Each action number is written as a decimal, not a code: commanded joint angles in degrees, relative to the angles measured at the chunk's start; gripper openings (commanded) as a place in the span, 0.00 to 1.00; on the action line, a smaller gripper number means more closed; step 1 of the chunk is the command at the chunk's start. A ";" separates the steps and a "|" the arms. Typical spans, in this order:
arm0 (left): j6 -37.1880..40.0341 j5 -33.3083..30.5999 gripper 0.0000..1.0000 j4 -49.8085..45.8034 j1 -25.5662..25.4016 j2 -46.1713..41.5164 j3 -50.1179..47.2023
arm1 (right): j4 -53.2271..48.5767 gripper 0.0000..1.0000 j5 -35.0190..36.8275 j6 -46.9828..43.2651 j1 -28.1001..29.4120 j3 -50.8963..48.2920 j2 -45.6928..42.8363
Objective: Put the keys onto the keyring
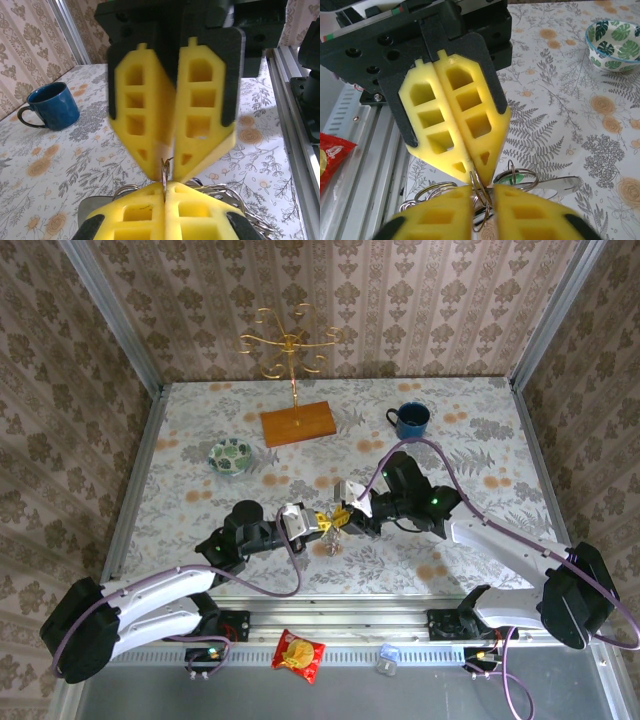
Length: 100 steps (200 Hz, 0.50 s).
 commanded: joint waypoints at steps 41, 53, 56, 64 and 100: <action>-0.24 -2.07 0.19 -0.89 -0.38 0.64 1.61 | -5.66 0.00 0.51 -5.56 0.52 3.61 0.49; 1.38 -2.52 0.20 -3.84 -0.79 0.77 2.90 | -9.19 0.00 1.85 -7.41 0.96 5.37 1.06; 1.72 -2.71 0.21 -4.62 -0.93 0.85 3.27 | -10.08 0.00 2.29 -7.85 1.02 5.81 1.21; 2.86 -3.16 0.21 -6.49 -1.35 1.07 4.22 | -12.44 0.00 3.42 -9.16 1.50 7.05 1.69; 5.90 -4.16 0.18 -11.32 -2.42 2.24 6.79 | -20.75 0.00 8.43 -13.62 3.68 11.82 3.81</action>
